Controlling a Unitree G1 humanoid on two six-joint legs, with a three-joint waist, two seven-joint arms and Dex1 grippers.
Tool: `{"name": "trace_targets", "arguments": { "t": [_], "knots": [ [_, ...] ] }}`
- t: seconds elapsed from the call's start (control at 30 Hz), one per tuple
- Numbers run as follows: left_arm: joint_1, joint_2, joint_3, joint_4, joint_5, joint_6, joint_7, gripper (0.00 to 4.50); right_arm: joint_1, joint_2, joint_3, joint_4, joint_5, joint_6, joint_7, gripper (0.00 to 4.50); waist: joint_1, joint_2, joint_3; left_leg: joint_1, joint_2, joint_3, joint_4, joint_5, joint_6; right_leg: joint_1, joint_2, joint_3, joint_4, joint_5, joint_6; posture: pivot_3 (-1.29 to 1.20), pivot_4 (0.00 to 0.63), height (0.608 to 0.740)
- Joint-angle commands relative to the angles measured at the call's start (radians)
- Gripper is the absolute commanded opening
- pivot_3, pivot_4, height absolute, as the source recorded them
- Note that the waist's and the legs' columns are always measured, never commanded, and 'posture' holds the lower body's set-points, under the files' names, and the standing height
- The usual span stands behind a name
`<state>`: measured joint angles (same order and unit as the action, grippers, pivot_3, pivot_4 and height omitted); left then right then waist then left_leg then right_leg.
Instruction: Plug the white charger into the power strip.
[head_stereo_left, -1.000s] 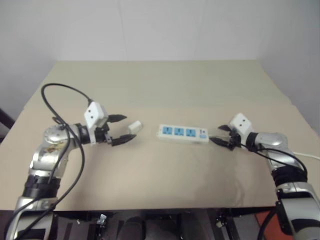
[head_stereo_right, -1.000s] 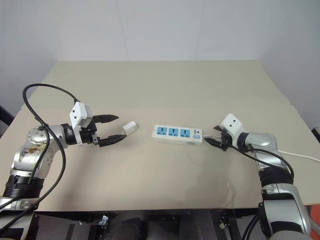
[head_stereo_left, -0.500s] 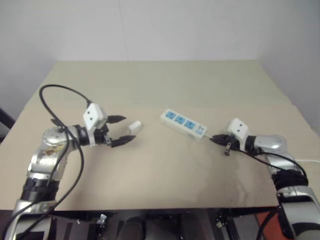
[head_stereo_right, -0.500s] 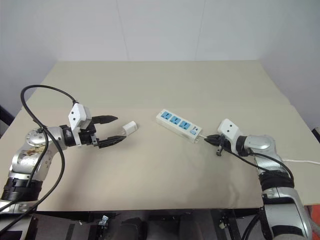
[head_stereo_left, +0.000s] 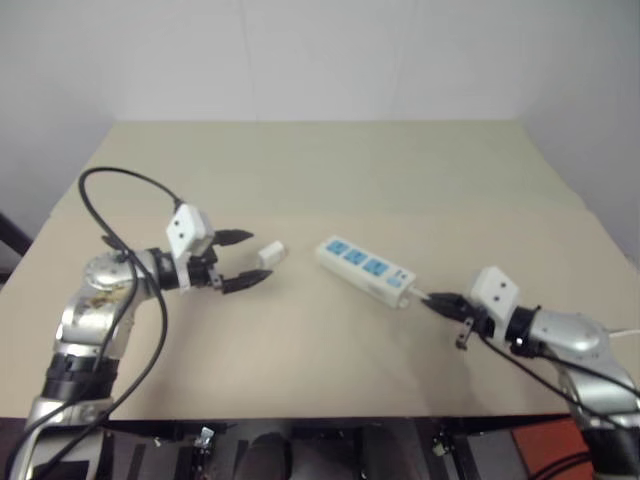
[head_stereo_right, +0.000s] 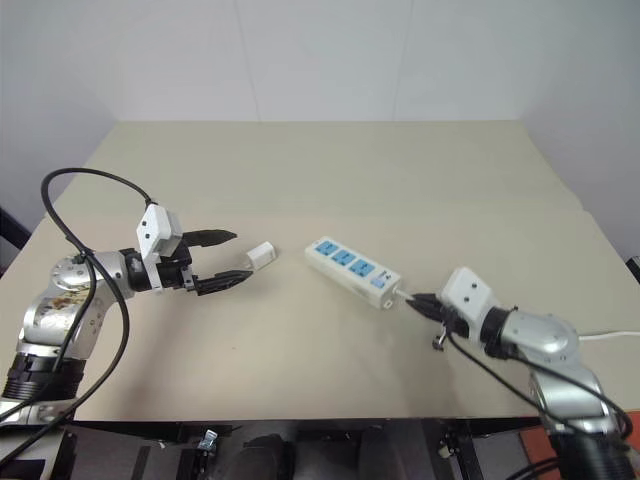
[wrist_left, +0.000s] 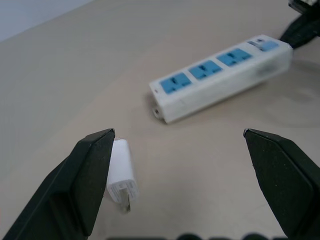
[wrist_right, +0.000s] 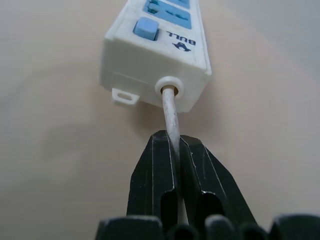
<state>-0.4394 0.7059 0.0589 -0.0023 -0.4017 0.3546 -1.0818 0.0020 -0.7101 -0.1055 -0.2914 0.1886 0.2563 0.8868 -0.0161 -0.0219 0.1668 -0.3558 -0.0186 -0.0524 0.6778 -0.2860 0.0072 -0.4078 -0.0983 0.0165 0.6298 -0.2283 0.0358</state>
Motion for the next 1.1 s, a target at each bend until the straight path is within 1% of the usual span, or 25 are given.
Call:
{"name": "trace_targets", "arguments": {
  "t": [0.03, 0.17, 0.27, 0.33, 0.37, 0.4, 0.57, 0.63, 0.7, 0.73, 0.87, 1.0, 1.1],
  "knots": [
    [-0.021, 0.004, 0.017, -0.013, -0.022, 0.002, -0.006, 4.50, 0.045, 0.024, -0.034, -0.131, 0.034, 0.040, -0.059, 0.01, -0.003, 0.000, 0.000, 0.000, 0.000, 0.000, 0.000, 0.000, 0.000, 0.000, 0.000, 0.000, 0.000, 0.000, 0.000, 0.00, 0.150, 0.740],
    [-0.020, 0.005, 0.017, -0.018, -0.024, 0.007, -0.008, 4.50, 0.115, 0.048, -0.010, -0.196, 0.017, 0.065, -0.108, 0.01, -0.002, 0.000, 0.000, 0.001, 0.000, 0.000, 0.000, 0.000, 0.000, 0.000, 0.001, 0.000, 0.000, 0.000, 0.000, 0.00, 0.150, 0.740],
    [-0.023, 0.002, 0.015, -0.017, -0.022, 0.007, -0.008, 4.50, 0.130, 0.053, 0.014, -0.201, -0.003, 0.081, -0.139, 0.01, -0.003, 0.000, 0.000, 0.001, 0.000, 0.000, 0.000, 0.000, 0.000, 0.000, 0.001, 0.000, 0.000, 0.000, 0.000, 0.00, 0.150, 0.740],
    [-0.029, -0.002, 0.012, -0.014, -0.020, 0.005, -0.005, 4.50, 0.128, 0.060, 0.019, -0.194, 0.005, 0.098, -0.148, 0.74, -0.002, 0.000, 0.000, 0.001, 0.000, 0.000, 0.000, 0.000, 0.000, 0.000, 0.001, 0.000, 0.000, 0.000, 0.000, 0.00, 0.150, 0.740],
    [-0.032, -0.007, 0.014, -0.012, -0.020, 0.004, 0.001, 4.50, 0.129, 0.066, 0.020, -0.186, 0.008, 0.096, -0.152, 0.91, -0.001, 0.000, 0.000, 0.001, 0.000, 0.000, 0.000, 0.000, 0.000, 0.000, 0.001, 0.000, 0.000, 0.000, 0.000, 0.00, 0.150, 0.740],
    [-0.035, -0.011, 0.014, -0.011, -0.020, 0.003, 0.005, 4.50, 0.130, 0.072, 0.021, -0.178, 0.011, 0.092, -0.155, 1.33, 0.000, 0.000, 0.000, 0.001, 0.000, 0.000, 0.000, 0.000, 0.000, 0.001, 0.001, 0.000, 0.000, 0.000, 0.000, 0.00, 0.150, 0.740],
    [-0.031, -0.015, 0.021, -0.022, -0.025, 0.008, 0.010, 4.50, 0.136, 0.084, 0.004, -0.167, 0.028, 0.080, -0.152, 3.01, 0.001, 0.000, 0.000, 0.001, 0.000, 0.001, 0.000, 0.000, 0.000, 0.001, 0.001, 0.000, -0.001, 0.000, 0.000, 0.00, 0.150, 0.740],
    [-0.027, -0.014, 0.025, -0.027, -0.029, 0.011, 0.010, 4.50, 0.137, 0.082, -0.013, -0.168, 0.050, 0.074, -0.140, 3.64, 0.001, 0.000, 0.000, 0.001, 0.000, 0.000, 0.000, 0.000, 0.000, 0.001, 0.001, 0.000, -0.001, 0.000, 0.000, 0.00, 0.150, 0.740],
    [-0.024, -0.012, 0.027, -0.030, -0.032, 0.013, 0.009, 4.50, 0.138, 0.074, -0.031, -0.173, 0.081, 0.074, -0.123, 4.38, 0.001, 0.000, 0.000, 0.001, 0.000, 0.000, 0.000, 0.000, 0.000, 0.001, 0.001, 0.000, 0.000, 0.000, 0.000, 0.00, 0.150, 0.740],
    [-0.022, -0.011, 0.028, -0.031, -0.034, 0.014, 0.009, 4.50, 0.140, 0.071, -0.042, -0.178, 0.097, 0.076, -0.114, 4.45, 0.001, 0.000, 0.000, 0.001, 0.000, 0.000, 0.000, 0.000, 0.000, 0.001, 0.001, 0.000, 0.000, 0.000, 0.000, 0.00, 0.150, 0.740],
    [-0.016, -0.007, 0.035, -0.040, -0.050, 0.022, 0.007, 4.50, 0.146, 0.070, -0.102, -0.190, 0.213, 0.099, -0.065, 4.45, 0.001, 0.000, 0.000, 0.001, 0.000, 0.000, 0.000, 0.000, 0.000, 0.001, 0.001, 0.000, -0.001, 0.000, 0.000, 0.00, 0.150, 0.740],
    [-0.014, -0.007, 0.039, -0.047, -0.068, 0.032, 0.006, 4.50, 0.091, 0.146, -0.101, -0.155, 0.271, 0.092, -0.119, 4.45, -0.002, -0.001, 0.000, 0.001, 0.001, 0.000, 0.000, 0.000, 0.000, 0.001, 0.001, 0.000, 0.000, 0.000, 0.000, 0.00, 0.150, 0.740],
    [-0.019, -0.003, 0.036, -0.044, -0.071, 0.034, 0.003, 4.50, 0.060, 0.192, -0.068, -0.107, 0.243, 0.069, -0.143, 4.45, -0.001, 0.000, 0.000, 0.002, 0.001, 0.000, 0.000, 0.000, 0.000, 0.001, 0.001, 0.000, 0.000, 0.000, 0.000, 0.00, 0.150, 0.740]
  ]
}}
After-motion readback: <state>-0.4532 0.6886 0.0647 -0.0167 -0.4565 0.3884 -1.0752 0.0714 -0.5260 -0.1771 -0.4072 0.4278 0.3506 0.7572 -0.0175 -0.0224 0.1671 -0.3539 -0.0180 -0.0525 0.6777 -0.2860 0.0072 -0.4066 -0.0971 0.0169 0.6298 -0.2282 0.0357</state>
